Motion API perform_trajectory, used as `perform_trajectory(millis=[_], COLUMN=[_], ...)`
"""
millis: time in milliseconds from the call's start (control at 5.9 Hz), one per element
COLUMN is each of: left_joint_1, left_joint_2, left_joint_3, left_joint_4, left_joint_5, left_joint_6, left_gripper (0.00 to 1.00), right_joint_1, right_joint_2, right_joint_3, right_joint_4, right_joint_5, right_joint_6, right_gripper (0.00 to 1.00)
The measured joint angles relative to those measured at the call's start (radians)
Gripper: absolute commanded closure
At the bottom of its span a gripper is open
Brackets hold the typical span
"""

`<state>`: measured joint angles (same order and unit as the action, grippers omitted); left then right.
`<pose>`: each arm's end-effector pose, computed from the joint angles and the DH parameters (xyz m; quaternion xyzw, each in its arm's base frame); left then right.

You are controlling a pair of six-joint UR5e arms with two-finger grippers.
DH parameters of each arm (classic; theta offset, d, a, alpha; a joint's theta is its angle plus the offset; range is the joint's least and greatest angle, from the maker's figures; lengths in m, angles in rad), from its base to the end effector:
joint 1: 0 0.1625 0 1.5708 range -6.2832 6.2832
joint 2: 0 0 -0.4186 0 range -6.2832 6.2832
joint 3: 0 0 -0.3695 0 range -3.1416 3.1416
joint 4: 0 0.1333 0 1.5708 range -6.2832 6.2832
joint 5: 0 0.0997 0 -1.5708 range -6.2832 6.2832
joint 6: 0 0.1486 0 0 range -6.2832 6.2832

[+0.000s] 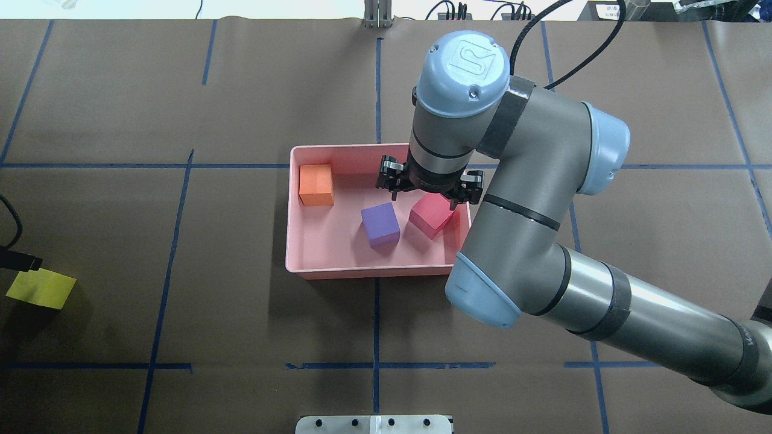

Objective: Place blocks into pink bin with both arms
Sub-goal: 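Lift the right gripper from the bin while the left gripper grasps the yellow cube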

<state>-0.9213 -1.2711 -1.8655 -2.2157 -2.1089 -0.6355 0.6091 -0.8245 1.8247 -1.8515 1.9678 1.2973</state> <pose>0.1977 -0.3548 0.6071 0.0916 0.3837 0.0900 0.9145 -0.4890 -0.4336 0.1962 -0.0195 -0.3909 0.0848 0.9163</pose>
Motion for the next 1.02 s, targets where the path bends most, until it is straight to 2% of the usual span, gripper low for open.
perform_trajectory(millis=[678, 847, 1017], left_joint_1=[0.09, 0.119, 0.141], left_joint_2=[-0.011, -0.022, -0.044], left_joint_3=[0.034, 0.053, 0.082], left_joint_4=[-0.004, -0.004, -0.002], left_joint_5=[-0.007, -0.006, -0.006], left_joint_6=[-0.08, -0.093, -0.096], left_gripper=[0.0, 0.22, 0.56], right_joint_1=[0.0, 0.0, 0.0], right_joint_2=[-0.033, -0.04, -0.044], right_joint_3=[0.022, 0.023, 0.024], right_joint_4=[0.0, 0.0, 0.0], right_joint_5=[-0.003, -0.005, -0.007], right_joint_6=[-0.009, -0.011, -0.013], right_gripper=[0.0, 0.0, 0.0])
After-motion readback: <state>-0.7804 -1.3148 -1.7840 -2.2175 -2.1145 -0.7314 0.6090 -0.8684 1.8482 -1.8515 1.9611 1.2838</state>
